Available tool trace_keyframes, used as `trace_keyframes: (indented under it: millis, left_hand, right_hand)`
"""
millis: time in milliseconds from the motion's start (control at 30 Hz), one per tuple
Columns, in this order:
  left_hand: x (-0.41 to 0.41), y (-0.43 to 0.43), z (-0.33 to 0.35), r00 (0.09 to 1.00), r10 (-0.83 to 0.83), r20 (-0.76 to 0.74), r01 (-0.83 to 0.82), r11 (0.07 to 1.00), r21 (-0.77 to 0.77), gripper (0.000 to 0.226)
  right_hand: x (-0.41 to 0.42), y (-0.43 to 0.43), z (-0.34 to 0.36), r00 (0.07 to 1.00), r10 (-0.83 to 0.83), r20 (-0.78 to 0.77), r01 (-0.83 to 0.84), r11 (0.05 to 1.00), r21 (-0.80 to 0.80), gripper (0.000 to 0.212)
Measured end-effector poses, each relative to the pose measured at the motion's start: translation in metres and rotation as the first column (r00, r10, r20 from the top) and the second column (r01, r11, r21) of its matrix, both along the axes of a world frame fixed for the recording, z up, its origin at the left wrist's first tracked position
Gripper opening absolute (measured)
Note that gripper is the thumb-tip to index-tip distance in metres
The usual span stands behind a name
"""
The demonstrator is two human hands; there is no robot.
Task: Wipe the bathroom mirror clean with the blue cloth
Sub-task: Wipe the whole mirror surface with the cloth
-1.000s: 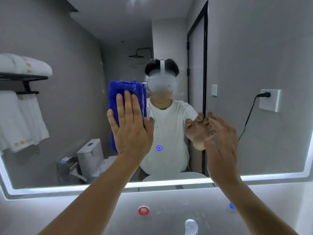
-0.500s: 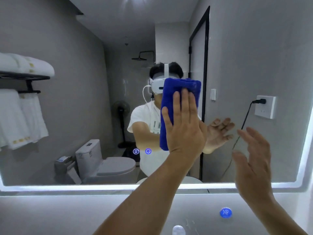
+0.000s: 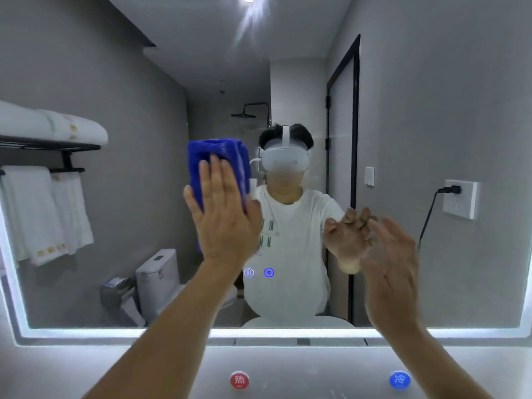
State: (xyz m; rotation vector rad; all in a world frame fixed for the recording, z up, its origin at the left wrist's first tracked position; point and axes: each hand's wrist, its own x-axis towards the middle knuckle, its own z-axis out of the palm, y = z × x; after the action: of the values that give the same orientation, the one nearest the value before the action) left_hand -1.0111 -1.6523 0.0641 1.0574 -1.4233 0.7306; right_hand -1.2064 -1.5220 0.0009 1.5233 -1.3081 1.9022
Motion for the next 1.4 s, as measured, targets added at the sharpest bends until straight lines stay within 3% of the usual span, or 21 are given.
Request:
trace_keyframes:
  millis: [200, 367, 433, 500, 567, 700, 800, 900, 1033, 1100, 1233, 1400]
  left_hand:
    - [0.087, -0.021, 0.037, 0.996, 0.031, -0.082, -0.028, 0.999, 0.043, 0.071]
    - [0.08, -0.021, 0.043, 0.99, 0.067, -0.121, -0.066, 0.998, 0.008, 0.065]
    - [0.054, -0.017, 0.045, 0.997, 0.06, -0.042, -0.063, 0.996, -0.056, 0.063]
    - [0.023, -0.013, 0.053, 0.985, 0.047, 0.168, -0.023, 0.989, -0.144, 0.063]
    - [-0.003, -0.011, 0.072, 0.925, 0.066, 0.374, 0.018, 0.976, -0.218, 0.061]
    - [-0.01, -0.007, 0.107, 0.776, 0.14, 0.614, 0.032, 0.965, -0.26, 0.062]
    - [-0.007, -0.001, 0.087, 0.554, 0.164, 0.816, 0.104, 0.959, -0.263, 0.061]
    - [-0.003, 0.004, 0.062, 0.4, 0.193, 0.896, 0.128, 0.956, -0.263, 0.062]
    - [0.013, 0.0, 0.108, 0.202, 0.279, 0.939, 0.159, 0.936, -0.313, 0.064]
    - [0.023, -0.006, 0.146, 0.267, 0.304, 0.914, 0.114, 0.932, -0.344, 0.065]
    - [0.037, -0.012, 0.217, 0.592, 0.296, 0.75, -0.016, 0.934, -0.356, 0.064]
    - [0.046, -0.008, 0.305, 0.852, 0.125, 0.508, -0.051, 0.986, -0.158, 0.064]
  right_hand:
    - [0.052, -0.019, 0.044, 0.996, 0.03, -0.079, -0.026, 0.999, 0.045, 0.057]
    - [0.058, -0.022, 0.061, 0.996, 0.009, -0.087, -0.01, 1.0, -0.009, 0.061]
    - [0.055, -0.022, 0.064, 0.997, 0.006, -0.081, -0.009, 0.999, -0.035, 0.06]
    - [0.045, -0.022, 0.066, 0.995, -0.008, -0.1, 0.002, 0.998, -0.057, 0.058]
    - [0.028, -0.019, 0.071, 0.993, -0.032, -0.114, 0.02, 0.995, -0.101, 0.055]
    - [0.002, -0.016, 0.076, 0.995, -0.068, -0.078, 0.059, 0.992, -0.108, 0.054]
    - [-0.002, -0.019, 0.079, 0.998, -0.054, -0.038, 0.049, 0.993, -0.103, 0.056]
    - [-0.002, -0.019, 0.079, 0.999, -0.037, -0.02, 0.034, 0.991, -0.132, 0.053]
    - [-0.004, -0.022, 0.09, 0.993, -0.06, -0.101, 0.047, 0.99, -0.13, 0.055]
    - [-0.005, -0.026, 0.106, 0.988, -0.071, -0.139, 0.052, 0.989, -0.136, 0.056]
    - [0.001, -0.033, 0.15, 0.972, -0.133, -0.192, 0.104, 0.982, -0.157, 0.06]
    - [0.015, -0.03, 0.197, 0.946, -0.194, -0.259, 0.147, 0.971, -0.188, 0.065]
